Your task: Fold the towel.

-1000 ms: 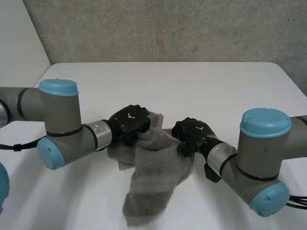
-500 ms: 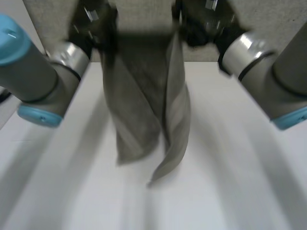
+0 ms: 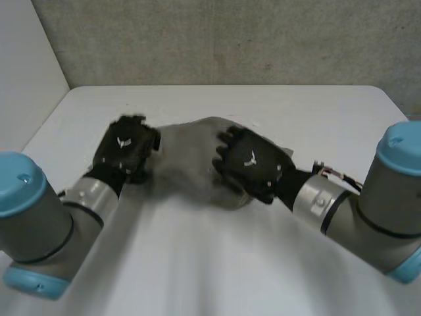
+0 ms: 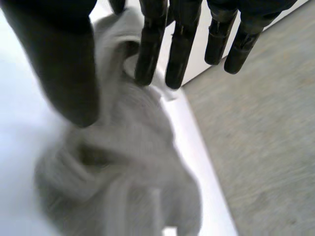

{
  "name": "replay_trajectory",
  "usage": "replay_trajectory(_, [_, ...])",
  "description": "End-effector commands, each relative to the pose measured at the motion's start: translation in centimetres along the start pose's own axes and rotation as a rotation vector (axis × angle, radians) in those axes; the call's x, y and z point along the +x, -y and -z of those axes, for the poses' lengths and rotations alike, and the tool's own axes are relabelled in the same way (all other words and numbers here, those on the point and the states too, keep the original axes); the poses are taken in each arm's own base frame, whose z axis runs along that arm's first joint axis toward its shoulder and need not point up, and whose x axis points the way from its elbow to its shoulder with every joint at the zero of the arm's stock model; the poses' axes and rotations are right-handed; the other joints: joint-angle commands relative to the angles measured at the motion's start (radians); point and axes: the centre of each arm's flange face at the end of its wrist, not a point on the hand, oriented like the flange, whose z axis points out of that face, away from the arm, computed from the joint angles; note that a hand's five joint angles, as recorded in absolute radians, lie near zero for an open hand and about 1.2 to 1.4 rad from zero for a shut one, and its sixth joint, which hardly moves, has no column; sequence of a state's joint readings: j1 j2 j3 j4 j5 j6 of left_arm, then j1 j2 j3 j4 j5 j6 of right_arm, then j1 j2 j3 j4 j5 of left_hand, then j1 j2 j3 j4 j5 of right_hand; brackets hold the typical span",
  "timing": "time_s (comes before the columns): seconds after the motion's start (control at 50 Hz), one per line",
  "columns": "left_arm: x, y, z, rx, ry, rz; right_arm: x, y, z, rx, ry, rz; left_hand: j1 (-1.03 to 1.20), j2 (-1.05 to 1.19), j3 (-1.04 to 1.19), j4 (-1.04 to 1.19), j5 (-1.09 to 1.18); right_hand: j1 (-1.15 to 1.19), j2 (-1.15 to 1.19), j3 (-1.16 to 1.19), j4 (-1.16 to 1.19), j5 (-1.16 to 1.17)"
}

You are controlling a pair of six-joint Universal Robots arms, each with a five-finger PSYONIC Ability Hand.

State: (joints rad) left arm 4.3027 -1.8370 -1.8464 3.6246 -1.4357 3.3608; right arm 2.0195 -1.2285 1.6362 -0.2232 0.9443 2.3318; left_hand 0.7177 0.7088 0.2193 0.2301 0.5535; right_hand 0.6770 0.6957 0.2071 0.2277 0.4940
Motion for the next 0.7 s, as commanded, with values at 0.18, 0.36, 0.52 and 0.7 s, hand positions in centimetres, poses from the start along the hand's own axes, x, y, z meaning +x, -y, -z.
replay_trajectory(0.18, [-1.4,-0.4,-0.4,-0.062,0.021,-0.030,1.9,1.0,1.0,-0.106,-0.190,-0.337,-0.334,-0.325,-0.045,-0.056,-0.344,-0.502,-0.521,-0.033,-0.053,-0.494])
replay_trajectory(0.36, [-1.1,0.2,-0.6,-0.069,-0.020,-0.197,2.5,1.0,0.5,-0.094,-0.208,-0.348,-0.363,-0.354,-0.045,-0.056,-0.374,-0.502,-0.521,-0.033,-0.053,-0.494])
replay_trajectory(0.52, [0.0,0.2,-2.1,-0.010,-0.206,-0.380,2.1,-1.0,-2.5,-0.140,-0.127,-0.360,-0.366,-0.357,-0.045,-0.056,-0.377,-0.501,-0.520,-0.033,-0.053,-0.493])
replay_trajectory(0.7, [-0.6,-2.6,-4.3,-0.109,-0.299,-0.437,-0.2,-3.4,-4.6,-0.228,-0.002,-0.307,-0.369,-0.360,-0.045,-0.056,-0.380,-0.436,-0.455,-0.033,-0.053,-0.428])
